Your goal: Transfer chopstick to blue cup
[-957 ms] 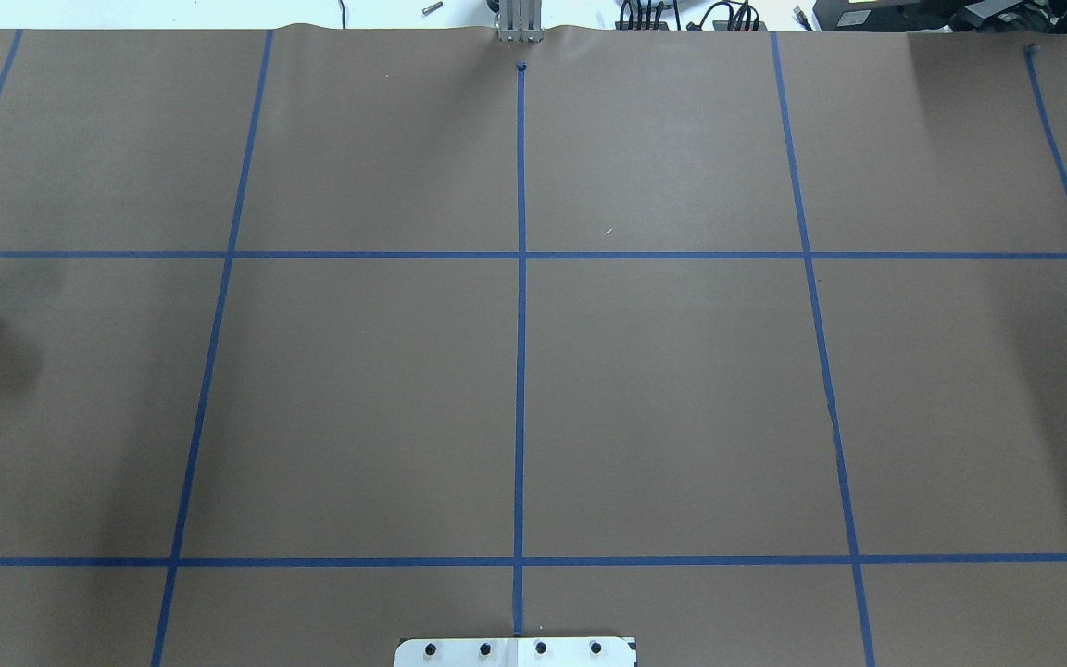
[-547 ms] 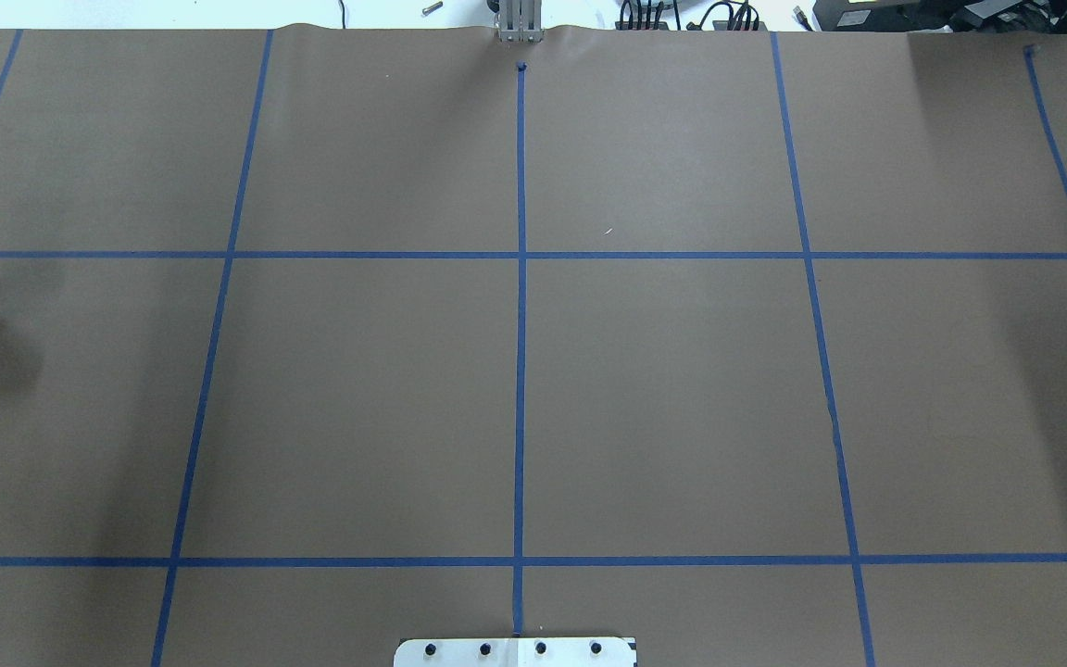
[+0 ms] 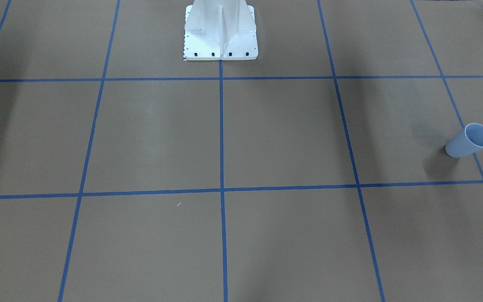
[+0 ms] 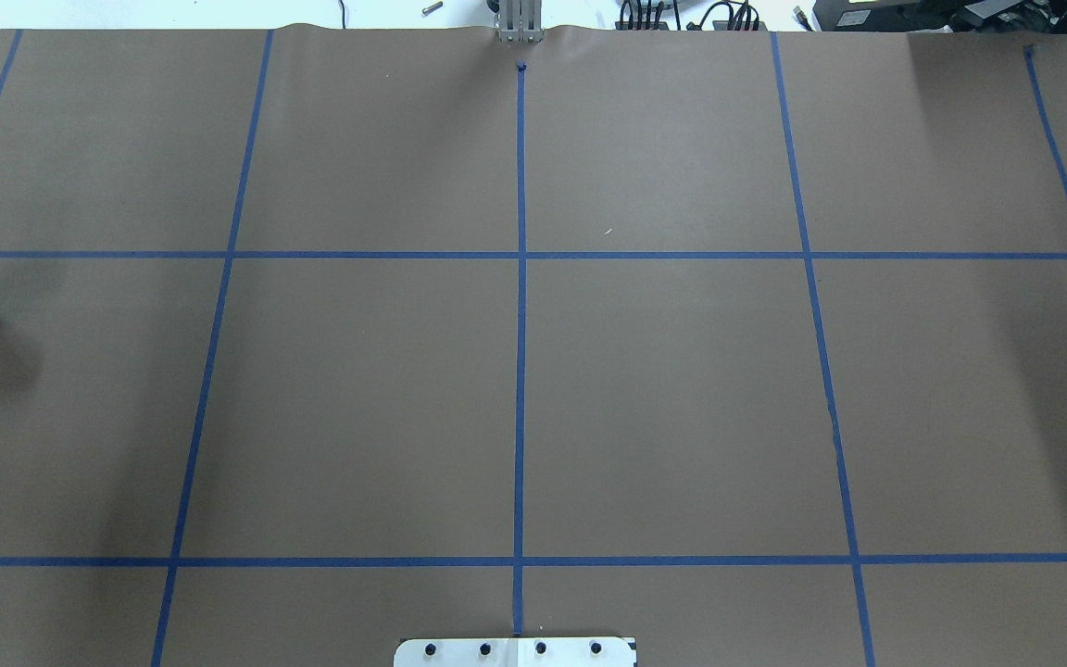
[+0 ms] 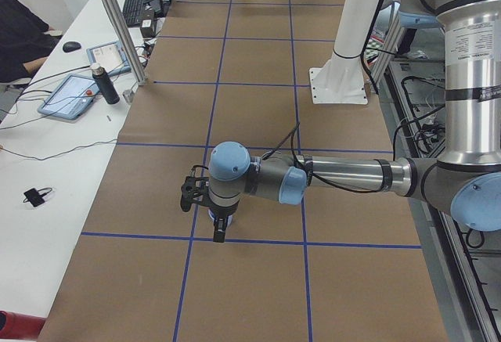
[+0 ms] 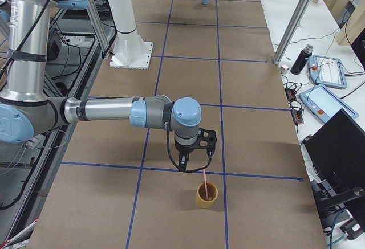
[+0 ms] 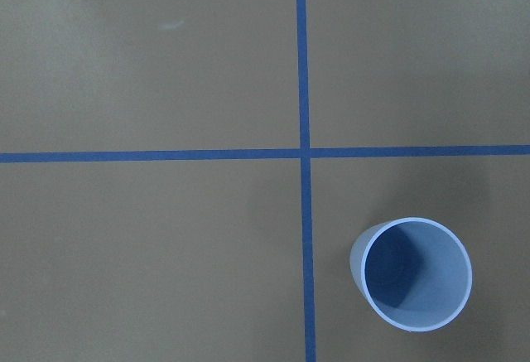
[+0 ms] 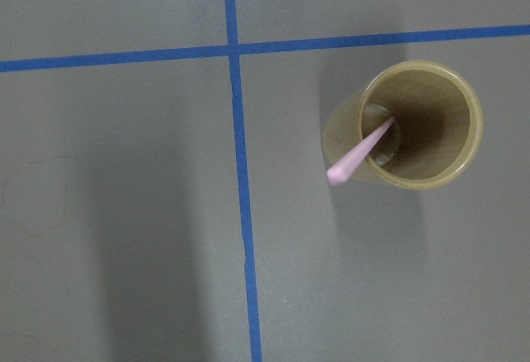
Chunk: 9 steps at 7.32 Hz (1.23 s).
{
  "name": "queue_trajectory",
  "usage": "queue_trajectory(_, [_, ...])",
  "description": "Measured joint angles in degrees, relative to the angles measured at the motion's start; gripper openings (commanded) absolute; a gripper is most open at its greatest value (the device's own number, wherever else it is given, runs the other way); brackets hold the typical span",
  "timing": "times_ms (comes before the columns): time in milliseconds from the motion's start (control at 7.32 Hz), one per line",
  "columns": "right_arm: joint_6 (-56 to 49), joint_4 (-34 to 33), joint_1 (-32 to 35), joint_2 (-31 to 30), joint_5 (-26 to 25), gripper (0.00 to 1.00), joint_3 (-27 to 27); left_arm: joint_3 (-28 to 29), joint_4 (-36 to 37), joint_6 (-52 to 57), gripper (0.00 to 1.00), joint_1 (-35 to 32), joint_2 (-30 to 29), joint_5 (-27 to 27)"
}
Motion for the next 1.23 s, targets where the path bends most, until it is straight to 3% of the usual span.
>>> queue_trajectory(410, [-0.1,0.3,0.0,-0.1,2.8,1.0,-0.3,0.9,0.1,-0.5,0.98,0.2,-1.1,0.0])
queue_trajectory(957, [-0.4,2.5,0.0,-0.6,2.5,1.0,-0.3,3.5,-3.0,-2.1,0.98,2.3,-1.6,0.1])
queue_trajectory(1230, [-0.5,2.6,0.0,-0.3,2.5,1.0,0.0,5.1,-8.7,-11.5,0.98,5.3,-1.7,0.1])
